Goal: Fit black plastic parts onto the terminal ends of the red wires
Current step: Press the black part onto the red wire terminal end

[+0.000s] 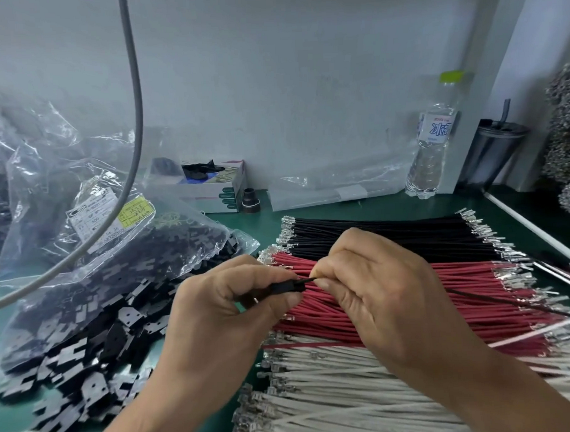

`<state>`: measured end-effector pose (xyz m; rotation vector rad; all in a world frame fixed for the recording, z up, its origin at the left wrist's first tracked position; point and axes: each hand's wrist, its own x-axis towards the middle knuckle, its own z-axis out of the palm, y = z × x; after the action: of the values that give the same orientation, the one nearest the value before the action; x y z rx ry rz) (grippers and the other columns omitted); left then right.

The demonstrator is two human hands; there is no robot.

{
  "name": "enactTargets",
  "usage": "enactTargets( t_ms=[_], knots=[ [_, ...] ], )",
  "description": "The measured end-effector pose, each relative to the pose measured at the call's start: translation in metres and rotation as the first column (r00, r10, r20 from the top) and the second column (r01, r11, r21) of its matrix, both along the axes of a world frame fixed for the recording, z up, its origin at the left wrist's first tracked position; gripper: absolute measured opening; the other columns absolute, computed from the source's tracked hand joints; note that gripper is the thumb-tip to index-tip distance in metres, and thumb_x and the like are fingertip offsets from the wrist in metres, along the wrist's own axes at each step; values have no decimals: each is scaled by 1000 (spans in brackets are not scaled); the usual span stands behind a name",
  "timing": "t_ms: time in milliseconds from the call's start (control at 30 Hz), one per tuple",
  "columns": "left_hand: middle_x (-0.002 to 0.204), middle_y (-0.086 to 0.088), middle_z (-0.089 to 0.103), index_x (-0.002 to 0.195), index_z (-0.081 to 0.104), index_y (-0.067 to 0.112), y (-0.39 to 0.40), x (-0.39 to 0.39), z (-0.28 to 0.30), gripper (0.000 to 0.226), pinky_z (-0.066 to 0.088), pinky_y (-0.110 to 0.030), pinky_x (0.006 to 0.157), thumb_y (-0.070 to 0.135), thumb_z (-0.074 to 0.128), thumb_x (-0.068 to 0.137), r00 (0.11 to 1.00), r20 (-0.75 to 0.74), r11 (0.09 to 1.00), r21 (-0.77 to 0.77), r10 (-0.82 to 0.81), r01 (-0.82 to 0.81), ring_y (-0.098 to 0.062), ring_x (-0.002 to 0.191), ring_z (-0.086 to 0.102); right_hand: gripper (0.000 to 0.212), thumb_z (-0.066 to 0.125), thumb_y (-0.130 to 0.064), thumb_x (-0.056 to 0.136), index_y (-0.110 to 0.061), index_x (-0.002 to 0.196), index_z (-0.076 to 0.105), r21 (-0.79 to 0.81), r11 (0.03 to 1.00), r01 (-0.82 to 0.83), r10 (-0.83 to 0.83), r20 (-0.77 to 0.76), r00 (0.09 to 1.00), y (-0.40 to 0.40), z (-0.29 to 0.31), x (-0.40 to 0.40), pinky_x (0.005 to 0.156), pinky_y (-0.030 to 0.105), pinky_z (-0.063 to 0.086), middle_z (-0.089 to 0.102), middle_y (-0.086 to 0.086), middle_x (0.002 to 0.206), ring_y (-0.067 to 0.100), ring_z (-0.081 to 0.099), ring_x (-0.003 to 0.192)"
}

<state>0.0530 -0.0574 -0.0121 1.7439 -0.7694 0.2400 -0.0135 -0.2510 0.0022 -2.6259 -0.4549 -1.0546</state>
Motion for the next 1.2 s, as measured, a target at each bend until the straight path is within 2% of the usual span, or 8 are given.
enactTargets(
  t_ms=[167,267,400,467,667,867,1033,1200],
  knots=[
    [78,8,74,90,80,40,-4,0,4,20,52,-17,57,36,80,71,1000,-7,999,43,29,-29,-12,66,66,13,62,-21,99,-15,93,73,-66,993,93,-89,67,994,-5,4,-1,62,30,50,59,-6,89,13,55,78],
    [78,3,77,92,80,41,-6,6,4,24,59,-27,62,33,81,69,991,-128,995,-91,34,-45,-15,66,70,12,67,-26,95,-17,93,74,-45,990,134,-128,119,985,-1,7,-6,63,28,45,59,-4,92,15,51,81],
    [73,-5,76,91,83,28,-3,13,4,25,53,-15,59,11,84,73,962,-273,972,-230,-10,-55,-8,60,67,14,69,-47,86,-33,87,74,-66,994,85,-99,-256,962,11,-1,-8,67,28,45,58,-19,84,4,49,80],
    [72,-4,76,89,84,25,-2,14,4,24,50,-12,56,5,84,75,950,-313,971,-232,-25,-51,-6,58,66,11,70,-46,86,-36,87,73,-14,995,100,-99,-341,935,10,-5,-6,70,25,42,60,-21,84,2,50,84],
    [76,-12,77,88,84,21,1,16,7,18,49,-15,50,18,85,70,916,-401,959,-269,-31,-86,-12,55,64,9,59,-39,95,-36,87,62,14,993,119,-110,-296,949,4,-3,-7,66,21,46,57,-22,84,3,55,81],
    [80,-19,76,92,83,10,4,14,8,29,51,-23,52,28,82,69,845,-492,935,-353,-207,23,-18,56,61,7,67,-28,94,-33,90,71,399,916,24,44,-160,986,0,5,-7,72,11,44,64,-15,89,9,63,90],
    [80,-19,72,97,81,5,5,13,6,32,51,-24,55,28,86,75,769,-530,906,-397,-359,150,-18,60,60,11,61,-30,94,-28,93,72,415,910,-2,52,-110,993,3,7,-8,71,11,43,62,-14,88,10,63,88],
    [81,-18,71,101,78,0,4,15,4,38,50,-23,55,29,81,77,704,-545,862,-467,-455,195,-18,60,59,12,60,-30,95,-26,93,72,357,934,-9,45,-92,995,5,8,-10,65,25,47,60,-13,87,13,62,80]
  ],
)
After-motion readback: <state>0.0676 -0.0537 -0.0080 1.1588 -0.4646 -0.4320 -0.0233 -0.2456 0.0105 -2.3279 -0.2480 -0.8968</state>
